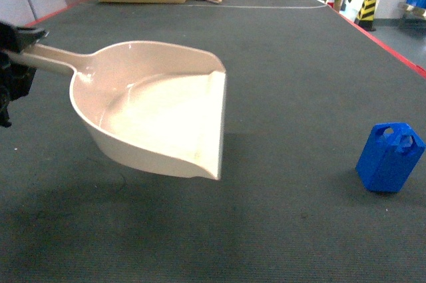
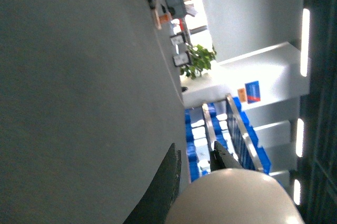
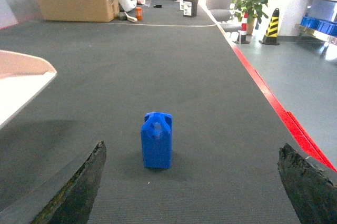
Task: Place part in tray to right shelf
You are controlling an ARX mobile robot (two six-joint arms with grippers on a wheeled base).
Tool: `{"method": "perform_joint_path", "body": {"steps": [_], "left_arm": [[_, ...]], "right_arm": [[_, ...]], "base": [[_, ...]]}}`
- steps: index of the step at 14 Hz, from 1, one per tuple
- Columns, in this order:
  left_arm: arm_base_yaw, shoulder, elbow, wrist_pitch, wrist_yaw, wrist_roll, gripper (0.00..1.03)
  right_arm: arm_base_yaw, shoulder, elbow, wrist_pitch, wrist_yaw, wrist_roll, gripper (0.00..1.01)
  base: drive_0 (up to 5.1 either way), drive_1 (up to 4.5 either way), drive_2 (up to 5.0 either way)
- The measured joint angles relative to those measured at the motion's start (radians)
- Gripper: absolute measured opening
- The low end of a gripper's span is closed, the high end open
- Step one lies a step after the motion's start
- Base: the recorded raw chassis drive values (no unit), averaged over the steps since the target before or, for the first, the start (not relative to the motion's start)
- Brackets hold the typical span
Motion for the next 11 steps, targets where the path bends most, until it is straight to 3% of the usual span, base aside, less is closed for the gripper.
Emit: {"method": "perform_joint_path", "body": {"steps": [5,7,11], "left_arm": [[-0.198,-0.178,-0.144,0.001,-0.043,-0.073,0.14],[-0.219,-0.188,-0.192,-0.002,-0.070,-0.098,0.14],[-0.217,-0.204,-0.204,-0.002,-0.086,-0.098,0.13]], "right_arm": [[0.000,0.000,0.000,0.000,0.000,0.000,0.98],[0.000,0.000,0.000,0.000,0.000,0.000,0.98],[0.000,0.000,0.000,0.000,0.000,0.000,0.98]], "base": [[0.0,0.00,0.0],[0.0,0.00,0.0],[0.0,0.00,0.0]]}}
